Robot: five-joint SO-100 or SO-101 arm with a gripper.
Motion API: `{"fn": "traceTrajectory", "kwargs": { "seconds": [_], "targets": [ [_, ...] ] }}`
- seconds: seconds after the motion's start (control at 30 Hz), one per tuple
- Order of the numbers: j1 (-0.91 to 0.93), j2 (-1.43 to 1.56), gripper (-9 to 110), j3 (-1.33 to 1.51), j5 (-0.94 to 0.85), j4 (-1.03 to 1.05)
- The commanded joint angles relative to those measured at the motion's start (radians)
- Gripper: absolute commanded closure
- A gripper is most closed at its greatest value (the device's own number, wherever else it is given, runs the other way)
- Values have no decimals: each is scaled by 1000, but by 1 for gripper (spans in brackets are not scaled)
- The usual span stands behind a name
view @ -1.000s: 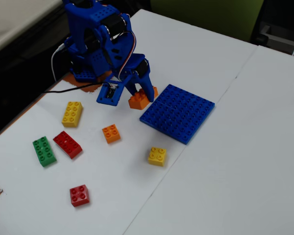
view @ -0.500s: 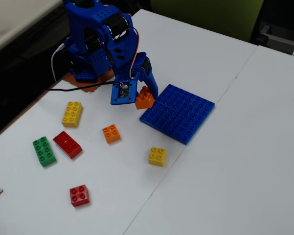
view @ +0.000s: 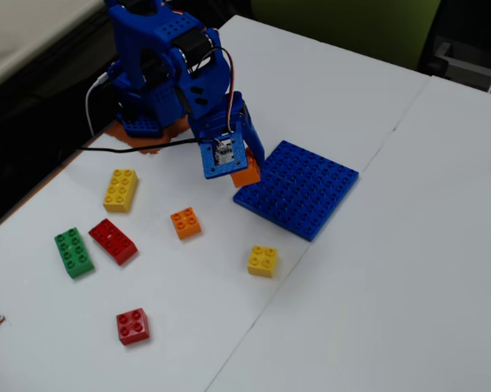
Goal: Pick up the 2x4 orange block and go up the 8x8 blue block.
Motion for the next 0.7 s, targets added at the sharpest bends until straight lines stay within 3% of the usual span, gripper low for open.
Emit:
{"fn": "traceTrajectory", "kwargs": {
  "seconds": [0.0, 0.67],
  "targets": [
    [-2, 66, 101, -18, -94, -15],
    [-137, -170, 101, -290, -459, 169]
  ]
}}
